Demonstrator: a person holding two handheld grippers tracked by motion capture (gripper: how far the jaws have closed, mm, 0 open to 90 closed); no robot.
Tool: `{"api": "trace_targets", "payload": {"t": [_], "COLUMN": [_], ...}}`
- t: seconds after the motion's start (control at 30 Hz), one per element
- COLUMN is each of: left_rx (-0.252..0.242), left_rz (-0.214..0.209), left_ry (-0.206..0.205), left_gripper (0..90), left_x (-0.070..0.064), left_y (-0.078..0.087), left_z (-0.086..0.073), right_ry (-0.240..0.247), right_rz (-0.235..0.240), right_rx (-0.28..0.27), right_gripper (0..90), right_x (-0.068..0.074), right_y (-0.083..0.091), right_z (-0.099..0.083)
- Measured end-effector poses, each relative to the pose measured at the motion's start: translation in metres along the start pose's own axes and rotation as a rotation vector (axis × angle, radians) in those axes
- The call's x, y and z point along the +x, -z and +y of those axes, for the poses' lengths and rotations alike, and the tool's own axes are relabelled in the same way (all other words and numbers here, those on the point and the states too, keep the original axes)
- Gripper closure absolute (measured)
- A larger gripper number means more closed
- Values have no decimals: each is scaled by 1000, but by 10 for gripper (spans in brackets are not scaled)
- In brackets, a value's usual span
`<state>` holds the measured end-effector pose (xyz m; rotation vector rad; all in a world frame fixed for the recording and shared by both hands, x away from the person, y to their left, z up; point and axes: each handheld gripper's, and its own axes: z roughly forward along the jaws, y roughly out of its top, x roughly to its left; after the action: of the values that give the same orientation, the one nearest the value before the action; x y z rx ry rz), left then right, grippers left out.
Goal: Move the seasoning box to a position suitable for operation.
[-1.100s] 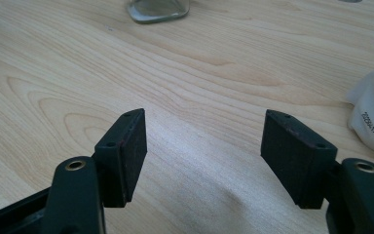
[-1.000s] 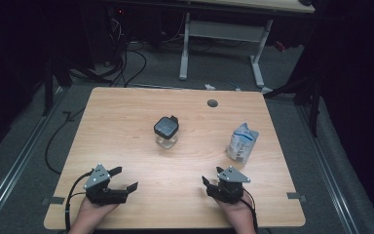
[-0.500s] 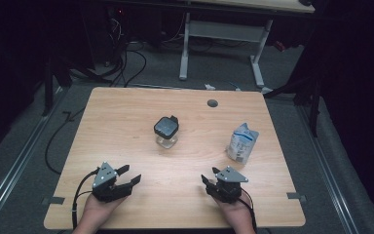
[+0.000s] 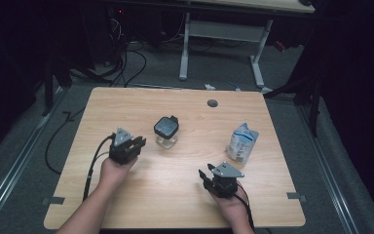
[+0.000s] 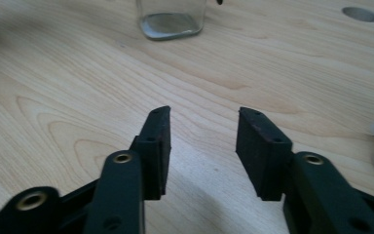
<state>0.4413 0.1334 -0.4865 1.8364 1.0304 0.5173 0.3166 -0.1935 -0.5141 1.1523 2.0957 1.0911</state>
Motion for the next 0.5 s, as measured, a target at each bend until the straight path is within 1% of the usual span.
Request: {"api": "trace_targets", "payload": {"t": [0.03, 0.07, 0.1, 0.17, 0.23, 0.27, 0.3, 0.37, 0.4, 0.43, 0.47, 0.5], "left_rx": [-5, -13, -26, -42, -45, -33, -33, 0, 21, 21, 9, 6], "left_rz": [6, 13, 8, -1, -2, 12, 12, 21, 40, 40, 58, 59], "left_ry": [9, 12, 16, 13, -10, -22, -22, -13, -12, -12, -11, -2], "left_gripper": [857, 875, 890, 899, 900, 899, 900, 900, 900, 900, 900, 900], "left_x": [1, 0, -3, -10, -20, -27, -27, -29, -31, -31, -32, -32], "left_y": [-6, -11, -16, -26, -41, -54, -54, -71, -81, -81, -83, -86], "left_z": [8, 16, 24, 37, 50, 56, 56, 61, 63, 63, 64, 65], "right_ry": [10, 16, 16, 13, 18, 9, 9, 6, 13, 13, 13, 12], "right_rz": [1, -5, -2, 5, 6, 9, 9, 16, 22, 25, 25, 31], "right_rx": [12, 12, 13, 9, 5, -3, -3, -10, -7, -7, -7, -8], "right_gripper": [599, 603, 609, 608, 606, 605, 605, 603, 597, 596, 596, 596], "right_x": [1, 2, 2, 2, 2, 3, 3, 3, 4, 4, 4, 4], "right_y": [-1, -2, -2, -1, 1, 5, 5, 7, 8, 8, 8, 9], "right_z": [0, -1, -1, -3, -4, -5, -5, -7, -8, -8, -8, -8]}}
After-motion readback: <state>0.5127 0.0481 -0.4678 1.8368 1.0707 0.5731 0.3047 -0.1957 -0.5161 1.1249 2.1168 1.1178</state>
